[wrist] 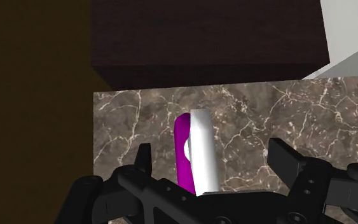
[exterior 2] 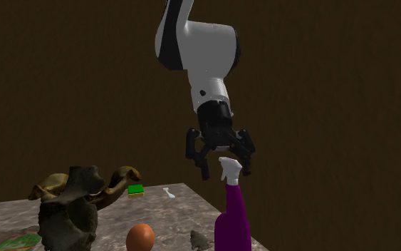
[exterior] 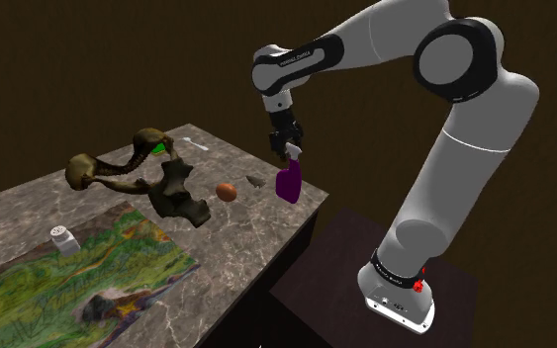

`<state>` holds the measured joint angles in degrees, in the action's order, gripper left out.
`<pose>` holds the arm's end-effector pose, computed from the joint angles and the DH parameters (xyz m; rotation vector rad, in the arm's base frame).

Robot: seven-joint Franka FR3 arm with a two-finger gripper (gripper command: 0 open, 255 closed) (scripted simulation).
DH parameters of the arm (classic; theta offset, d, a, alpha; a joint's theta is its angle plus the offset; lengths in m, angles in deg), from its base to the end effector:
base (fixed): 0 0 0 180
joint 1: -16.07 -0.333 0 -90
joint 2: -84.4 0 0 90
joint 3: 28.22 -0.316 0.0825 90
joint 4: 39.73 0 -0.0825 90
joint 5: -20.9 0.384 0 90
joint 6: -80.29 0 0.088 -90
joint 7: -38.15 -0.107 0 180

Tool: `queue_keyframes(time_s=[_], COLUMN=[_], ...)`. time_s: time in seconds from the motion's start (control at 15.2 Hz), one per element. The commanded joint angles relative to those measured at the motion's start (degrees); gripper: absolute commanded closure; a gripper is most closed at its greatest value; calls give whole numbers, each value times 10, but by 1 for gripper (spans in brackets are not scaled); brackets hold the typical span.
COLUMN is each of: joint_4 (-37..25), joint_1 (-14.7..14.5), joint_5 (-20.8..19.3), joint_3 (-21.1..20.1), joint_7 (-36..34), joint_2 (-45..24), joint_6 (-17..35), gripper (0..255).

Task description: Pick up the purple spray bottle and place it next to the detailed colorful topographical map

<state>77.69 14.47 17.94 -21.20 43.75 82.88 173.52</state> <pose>0.4970 -0.0522 0.3987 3.0522 0.0261 -0.7010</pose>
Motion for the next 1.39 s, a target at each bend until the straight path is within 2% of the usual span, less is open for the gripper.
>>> queue_keyframes(time_s=[0.0,0.2,0.26,0.73,1.25,1.32], joint_4=[-38,-89,-94,-27,-28,-28], joint_1=[0,3,3,4,4,4], joint_5=[2,3,3,1,1,1], joint_3=[0,-1,-1,0,0,0], joint_7=[10,25,27,25,25,25], joint_2=[-60,-139,-147,-139,-139,-139], joint_6=[0,-4,-4,54,54,54], gripper=[0,0,0,0,0,255])
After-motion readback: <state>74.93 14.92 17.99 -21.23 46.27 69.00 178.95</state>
